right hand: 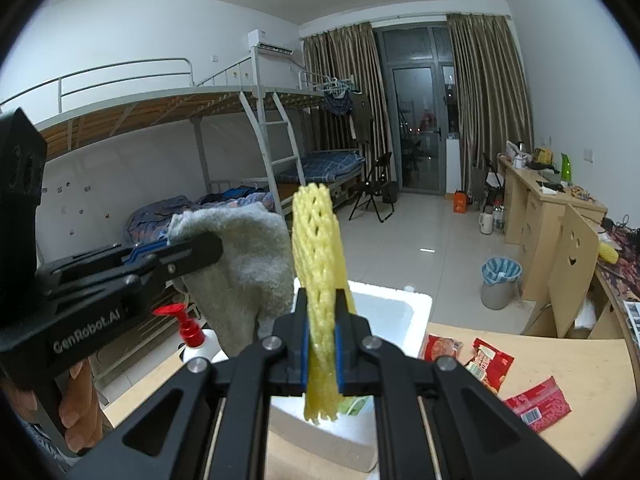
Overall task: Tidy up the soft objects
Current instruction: 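Carry the grey sock and yellow sponge in both tools over the foam box, then open the left tool to drop the grey sock into the foam box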
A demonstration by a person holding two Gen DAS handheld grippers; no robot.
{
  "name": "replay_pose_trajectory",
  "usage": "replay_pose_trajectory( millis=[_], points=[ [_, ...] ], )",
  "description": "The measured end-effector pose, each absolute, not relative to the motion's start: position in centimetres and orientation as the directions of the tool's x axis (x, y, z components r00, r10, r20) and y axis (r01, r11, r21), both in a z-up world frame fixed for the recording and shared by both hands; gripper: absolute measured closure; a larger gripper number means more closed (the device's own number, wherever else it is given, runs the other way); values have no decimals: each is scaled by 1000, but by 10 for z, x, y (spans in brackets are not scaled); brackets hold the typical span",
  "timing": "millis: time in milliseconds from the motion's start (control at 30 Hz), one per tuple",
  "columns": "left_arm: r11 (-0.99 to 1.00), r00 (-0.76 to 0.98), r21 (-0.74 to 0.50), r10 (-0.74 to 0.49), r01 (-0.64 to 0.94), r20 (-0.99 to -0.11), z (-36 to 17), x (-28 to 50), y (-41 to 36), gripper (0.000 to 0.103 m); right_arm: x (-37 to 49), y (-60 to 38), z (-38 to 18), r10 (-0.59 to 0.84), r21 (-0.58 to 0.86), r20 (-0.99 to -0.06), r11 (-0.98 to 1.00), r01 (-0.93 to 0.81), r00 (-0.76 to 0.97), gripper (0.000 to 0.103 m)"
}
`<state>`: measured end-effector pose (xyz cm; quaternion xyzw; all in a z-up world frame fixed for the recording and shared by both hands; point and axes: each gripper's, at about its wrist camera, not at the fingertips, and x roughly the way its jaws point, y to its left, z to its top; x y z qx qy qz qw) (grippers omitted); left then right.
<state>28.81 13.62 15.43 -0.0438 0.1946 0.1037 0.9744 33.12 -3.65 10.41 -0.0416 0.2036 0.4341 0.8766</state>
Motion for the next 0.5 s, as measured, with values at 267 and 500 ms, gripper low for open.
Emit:
replay_pose_trajectory(
  millis=[267,500],
  points=[
    [974,888,-40,187,-224,-420,141,312,145,89,339,-37,96,736,109,-415,624,-774,535,90],
    [978,871,-15,176,-206,-460,126,330,135,89,343,-43,101,726,127,-418,642,-756,547,90]
  ],
)
